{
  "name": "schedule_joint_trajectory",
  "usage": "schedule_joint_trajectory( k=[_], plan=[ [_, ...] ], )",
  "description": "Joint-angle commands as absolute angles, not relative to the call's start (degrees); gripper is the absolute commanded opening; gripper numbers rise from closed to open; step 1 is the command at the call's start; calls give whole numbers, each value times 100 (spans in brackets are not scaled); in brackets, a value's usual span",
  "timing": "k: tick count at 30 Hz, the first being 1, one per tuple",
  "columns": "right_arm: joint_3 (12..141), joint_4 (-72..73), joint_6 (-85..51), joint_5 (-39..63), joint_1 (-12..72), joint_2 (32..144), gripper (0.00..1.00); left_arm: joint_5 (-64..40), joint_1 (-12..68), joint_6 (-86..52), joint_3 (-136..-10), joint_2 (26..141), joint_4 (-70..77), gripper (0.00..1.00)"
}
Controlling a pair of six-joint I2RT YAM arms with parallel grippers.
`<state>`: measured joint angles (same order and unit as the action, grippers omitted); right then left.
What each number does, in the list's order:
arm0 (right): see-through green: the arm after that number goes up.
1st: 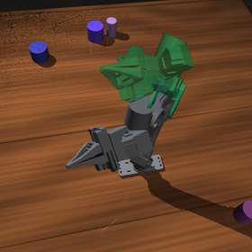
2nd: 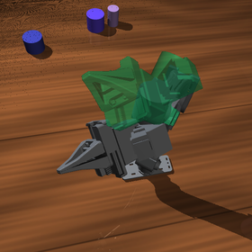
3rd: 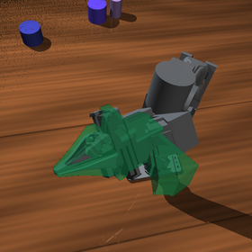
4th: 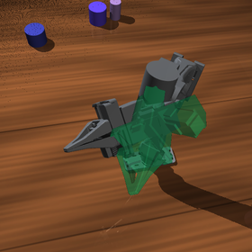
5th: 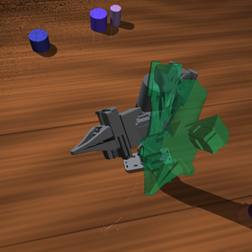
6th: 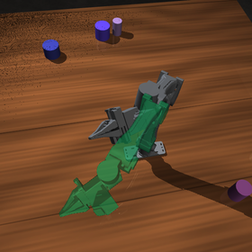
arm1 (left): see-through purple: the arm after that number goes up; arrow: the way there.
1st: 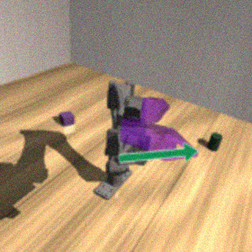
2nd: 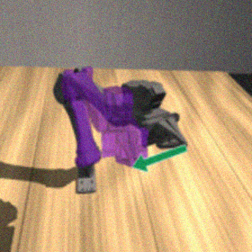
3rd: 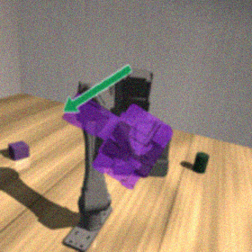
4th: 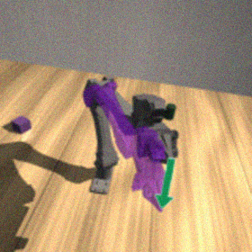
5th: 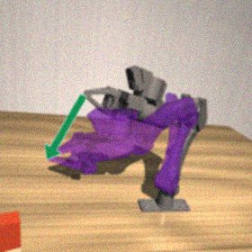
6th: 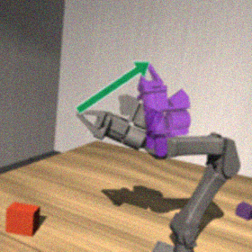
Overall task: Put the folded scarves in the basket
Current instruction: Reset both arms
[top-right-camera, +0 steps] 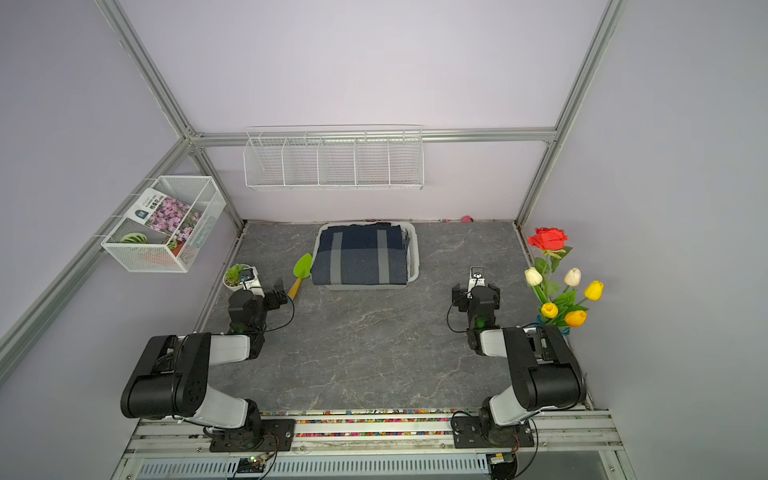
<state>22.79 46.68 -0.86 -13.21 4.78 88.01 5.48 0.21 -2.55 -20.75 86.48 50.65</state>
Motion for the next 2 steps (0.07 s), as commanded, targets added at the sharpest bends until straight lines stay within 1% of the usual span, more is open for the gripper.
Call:
schedule_joint_trajectory(
  k=[1,2],
  plan=[
    [2384,4525,-241,-1086,356,8750,98,474,-9,-291,-2136,8628,5036,100],
    [2355,4573,-238,-1090,350,8724,99,474,-9,-284,-2144,8629,5036,100]
  ],
)
